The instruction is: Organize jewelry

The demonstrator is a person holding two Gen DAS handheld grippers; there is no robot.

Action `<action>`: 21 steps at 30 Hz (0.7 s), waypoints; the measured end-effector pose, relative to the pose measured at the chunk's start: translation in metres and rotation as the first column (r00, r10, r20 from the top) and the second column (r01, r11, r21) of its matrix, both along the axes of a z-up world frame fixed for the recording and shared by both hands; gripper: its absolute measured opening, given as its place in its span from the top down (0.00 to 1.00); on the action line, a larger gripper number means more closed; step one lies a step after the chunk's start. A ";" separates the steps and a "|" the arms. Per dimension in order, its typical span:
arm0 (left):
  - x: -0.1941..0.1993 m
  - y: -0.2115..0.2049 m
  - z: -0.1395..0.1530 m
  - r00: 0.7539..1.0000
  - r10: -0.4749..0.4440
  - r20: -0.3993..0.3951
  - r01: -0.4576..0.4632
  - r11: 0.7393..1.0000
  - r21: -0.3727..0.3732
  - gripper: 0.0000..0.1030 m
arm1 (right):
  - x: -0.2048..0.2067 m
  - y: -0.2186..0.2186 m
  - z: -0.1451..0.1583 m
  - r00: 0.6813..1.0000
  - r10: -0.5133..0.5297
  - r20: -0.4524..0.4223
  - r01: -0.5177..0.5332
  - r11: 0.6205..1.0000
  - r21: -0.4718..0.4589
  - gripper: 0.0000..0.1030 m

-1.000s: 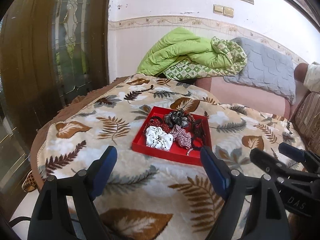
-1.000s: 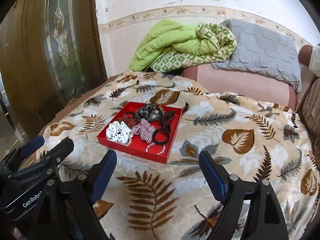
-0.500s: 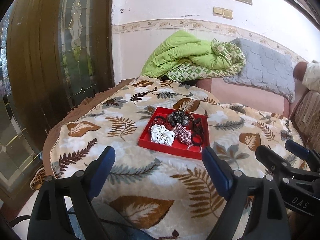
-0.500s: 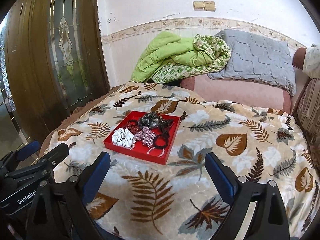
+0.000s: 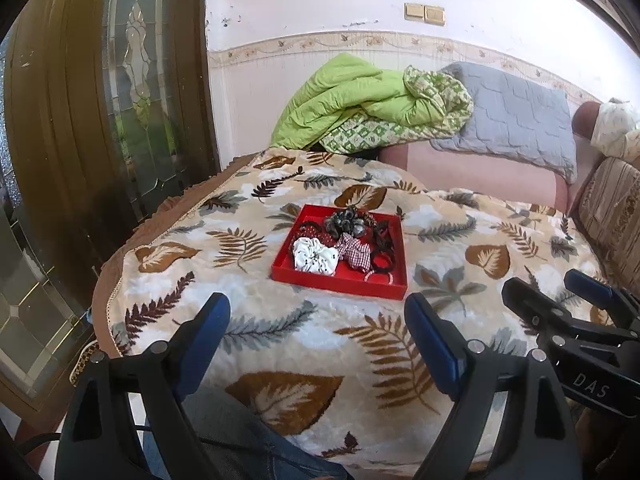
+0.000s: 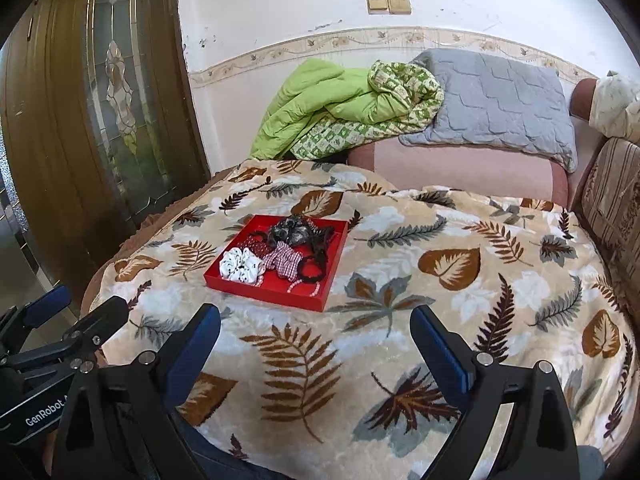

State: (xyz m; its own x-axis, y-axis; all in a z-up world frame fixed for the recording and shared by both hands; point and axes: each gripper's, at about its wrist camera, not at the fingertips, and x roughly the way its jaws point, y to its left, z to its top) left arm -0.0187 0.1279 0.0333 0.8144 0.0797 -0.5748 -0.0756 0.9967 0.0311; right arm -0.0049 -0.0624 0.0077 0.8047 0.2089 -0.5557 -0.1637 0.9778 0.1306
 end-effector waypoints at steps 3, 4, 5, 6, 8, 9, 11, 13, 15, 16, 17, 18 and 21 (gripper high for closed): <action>-0.002 0.000 -0.001 1.000 0.005 0.006 -0.005 1.000 0.002 0.14 | -0.001 0.001 -0.003 1.000 0.004 0.000 -0.004 1.000 0.003 0.05; -0.002 0.002 -0.001 1.000 0.005 0.010 -0.005 1.000 -0.002 0.14 | -0.002 0.001 -0.003 1.000 0.002 0.001 -0.002 1.000 0.003 0.05; -0.002 0.003 -0.001 1.000 0.009 0.013 -0.009 1.000 -0.006 0.14 | -0.002 0.000 -0.003 1.000 0.001 0.004 -0.001 1.000 0.003 0.05; -0.001 0.005 0.000 1.000 0.016 0.016 -0.016 1.000 -0.009 0.14 | -0.002 0.000 -0.004 1.000 0.000 0.007 0.000 1.000 0.004 0.05; 0.000 0.007 0.000 1.000 0.024 0.018 -0.024 1.000 -0.015 0.14 | -0.001 -0.001 -0.004 1.000 -0.005 0.006 0.005 1.000 0.009 0.05; 0.001 0.008 0.000 0.999 0.028 0.018 -0.027 0.999 -0.018 0.14 | -0.001 -0.002 -0.004 1.000 -0.004 0.003 0.004 1.000 0.017 0.05; 0.002 0.009 -0.001 0.999 0.031 0.018 -0.030 0.999 -0.018 0.14 | 0.000 -0.003 -0.004 1.000 -0.008 0.000 0.008 1.000 0.017 0.05; 0.003 0.009 -0.002 0.999 0.030 0.014 -0.030 0.999 -0.013 0.14 | 0.001 -0.003 -0.005 1.000 -0.007 -0.003 0.007 1.000 0.015 0.05; 0.005 0.009 -0.005 1.000 0.028 0.004 -0.028 1.000 -0.010 0.14 | 0.001 -0.002 -0.007 1.000 -0.005 -0.008 0.005 1.000 0.012 0.05; 0.005 0.009 -0.006 1.000 0.027 -0.001 -0.027 1.000 -0.008 0.14 | 0.002 -0.001 -0.007 1.000 -0.004 -0.009 0.004 1.000 0.011 0.05; 0.006 0.009 -0.007 1.000 0.027 -0.005 -0.027 1.000 -0.007 0.14 | 0.001 -0.001 -0.008 1.000 -0.001 -0.010 0.002 1.000 0.010 0.05; 0.007 0.009 -0.008 1.000 0.026 -0.007 -0.026 1.000 -0.006 0.14 | 0.002 0.000 -0.008 1.000 0.001 -0.013 -0.001 1.000 0.005 0.05; 0.008 0.009 -0.012 1.000 0.024 -0.018 -0.024 1.000 -0.009 0.14 | 0.002 0.002 -0.010 1.000 0.002 -0.014 -0.002 1.000 -0.003 0.05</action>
State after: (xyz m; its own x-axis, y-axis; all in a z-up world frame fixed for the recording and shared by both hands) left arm -0.0106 0.1373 0.0210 0.8020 0.0940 -0.5899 -0.0991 0.9948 0.0238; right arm -0.0027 -0.0607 -0.0027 0.7963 0.2086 -0.5677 -0.1638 0.9779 0.1296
